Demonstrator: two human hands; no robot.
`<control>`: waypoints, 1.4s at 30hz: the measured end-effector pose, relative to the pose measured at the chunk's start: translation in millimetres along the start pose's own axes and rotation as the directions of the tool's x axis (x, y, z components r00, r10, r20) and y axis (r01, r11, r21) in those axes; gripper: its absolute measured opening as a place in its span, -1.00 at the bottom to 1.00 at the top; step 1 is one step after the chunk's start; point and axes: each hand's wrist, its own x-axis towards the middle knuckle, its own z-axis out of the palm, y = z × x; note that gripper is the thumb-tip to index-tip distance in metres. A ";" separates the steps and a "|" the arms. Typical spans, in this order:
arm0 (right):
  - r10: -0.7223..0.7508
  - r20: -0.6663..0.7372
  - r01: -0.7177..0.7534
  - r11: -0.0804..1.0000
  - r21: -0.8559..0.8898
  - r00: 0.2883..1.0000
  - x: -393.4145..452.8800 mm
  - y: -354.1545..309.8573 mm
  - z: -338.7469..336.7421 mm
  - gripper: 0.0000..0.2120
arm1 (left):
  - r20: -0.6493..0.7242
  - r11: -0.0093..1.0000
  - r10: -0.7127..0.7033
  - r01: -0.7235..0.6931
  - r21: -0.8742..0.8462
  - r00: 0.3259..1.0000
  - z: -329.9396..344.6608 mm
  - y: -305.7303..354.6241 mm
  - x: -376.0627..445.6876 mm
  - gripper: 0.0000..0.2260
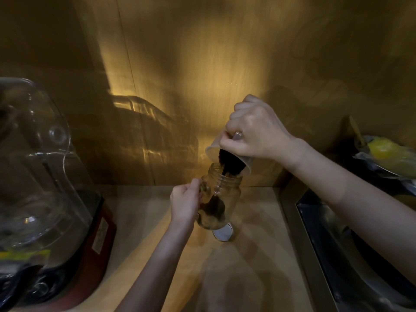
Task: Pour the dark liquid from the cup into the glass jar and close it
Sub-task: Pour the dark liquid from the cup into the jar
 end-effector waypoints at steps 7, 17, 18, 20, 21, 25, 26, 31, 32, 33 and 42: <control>-0.025 -0.021 0.025 1.000 -0.002 0.999 1.2 -0.8 -2.4 -0.71 | 0.014 1.000 -0.020 0.021 -0.021 1.000 0.4 2.0 0.6 -0.63; -0.051 -0.043 0.050 0.999 -0.009 0.998 2.3 -1.8 -4.4 -0.72 | 0.004 0.999 -0.032 0.033 -0.025 0.999 1.6 5.8 1.4 -0.62; -0.054 -0.046 0.053 0.999 -0.011 0.997 2.7 -1.9 -4.5 -0.71 | 0.008 0.999 -0.032 0.033 -0.027 0.999 1.7 6.0 1.5 -0.62; -0.063 -0.046 0.063 0.998 -0.018 0.997 3.2 -2.6 -4.3 -0.71 | 0.016 0.999 -0.032 0.032 -0.031 0.999 1.3 5.6 1.5 -0.62; -0.071 -0.040 0.070 0.997 -0.017 0.997 3.2 -2.9 -4.2 -0.70 | 0.018 0.999 -0.034 0.034 -0.033 0.999 1.0 5.0 1.6 -0.62; -0.062 -0.053 0.062 0.998 -0.001 0.997 4.3 -2.4 -4.3 -0.70 | 0.021 0.998 -0.049 0.050 -0.037 0.999 0.9 5.2 2.5 -0.63; -0.063 -0.055 0.063 0.998 0.001 0.997 4.8 -2.0 -4.5 -0.70 | 0.019 0.998 -0.051 0.052 -0.038 0.999 1.2 5.6 2.7 -0.64; -0.093 -0.031 0.093 0.996 0.004 0.995 5.9 -4.1 -4.2 -0.71 | 0.025 0.997 -0.051 0.053 -0.060 0.998 0.1 6.9 2.5 -0.64; -0.093 -0.035 0.094 0.996 0.005 0.995 5.6 -4.4 -4.6 -0.72 | 0.030 0.997 -0.049 0.051 -0.062 0.998 -0.3 7.1 2.1 -0.64; -0.097 -0.039 0.097 0.995 0.004 0.995 5.3 -4.5 -4.9 -0.72 | 0.035 0.997 -0.048 0.050 -0.065 0.998 -0.6 7.2 1.7 -0.64; -0.115 -0.043 0.115 0.993 -0.013 0.992 6.0 -4.6 -7.4 -0.70 | 0.050 0.996 -0.054 0.057 -0.072 0.997 0.4 11.6 1.2 -0.64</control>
